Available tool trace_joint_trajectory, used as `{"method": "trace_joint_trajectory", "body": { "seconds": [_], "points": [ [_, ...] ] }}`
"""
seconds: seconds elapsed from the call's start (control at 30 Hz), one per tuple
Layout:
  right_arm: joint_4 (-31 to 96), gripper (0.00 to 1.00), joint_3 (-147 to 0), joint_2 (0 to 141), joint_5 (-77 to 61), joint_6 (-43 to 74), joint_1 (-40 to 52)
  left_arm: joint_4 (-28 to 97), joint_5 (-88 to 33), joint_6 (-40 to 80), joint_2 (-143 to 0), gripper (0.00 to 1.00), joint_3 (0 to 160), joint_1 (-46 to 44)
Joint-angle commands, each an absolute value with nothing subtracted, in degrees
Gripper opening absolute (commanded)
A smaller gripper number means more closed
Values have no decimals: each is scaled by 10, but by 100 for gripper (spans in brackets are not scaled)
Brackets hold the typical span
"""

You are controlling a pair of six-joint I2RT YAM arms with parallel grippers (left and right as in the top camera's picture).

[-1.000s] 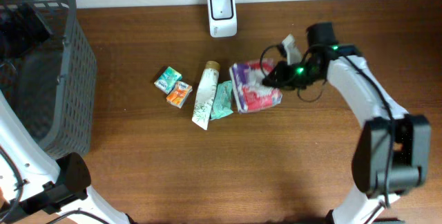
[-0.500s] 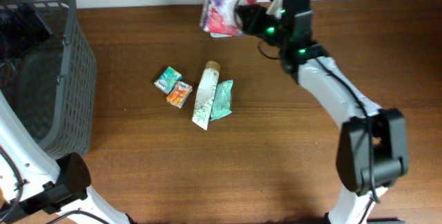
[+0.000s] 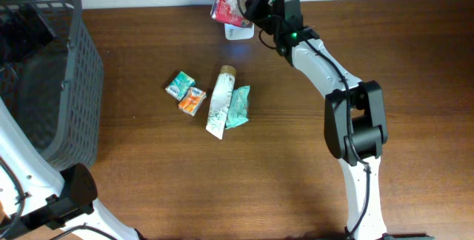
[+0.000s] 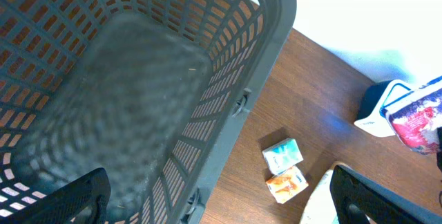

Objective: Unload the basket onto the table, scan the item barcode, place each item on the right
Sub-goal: 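Carry the pink package to the far right and set it down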

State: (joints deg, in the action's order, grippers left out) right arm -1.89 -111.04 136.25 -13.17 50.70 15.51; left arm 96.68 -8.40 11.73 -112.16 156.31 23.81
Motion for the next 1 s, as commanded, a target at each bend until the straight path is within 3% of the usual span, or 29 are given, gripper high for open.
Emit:
{"method": "trace_joint_trajectory", "body": {
  "seconds": [0.0,0.17,0.4,0.6,0.63,0.67,0.77,0.8,0.97],
  "points": [
    [-22,4,-1132,1339,-163,490,121,967,-86,110,-1110,99,1562,242],
    [70,4,-1132,1276,-161,485,21,967,-86,110,-1110,99,1562,242],
    [338,4,-1131,1262,-149,485,-180,967,-86,110,-1110,99,1562,242],
    [410,5,-1130,1268,-128,485,-314,967,-86,110,-1110,99,1562,242],
    [410,13,-1130,1271,-128,485,-325,967,-86,110,-1110,99,1562,242],
    [410,34,-1130,1272,-128,485,-336,967,-86,110,-1110,99,1562,242],
    [413,80,-1127,1273,-129,484,-350,967,-86,110,-1110,99,1562,242],
    [423,85,-1127,1273,-129,472,-349,967,-86,110,-1110,99,1562,242],
    [462,85,-1127,1275,-168,350,-306,967,-86,110,-1110,99,1562,242]
  ]
}}
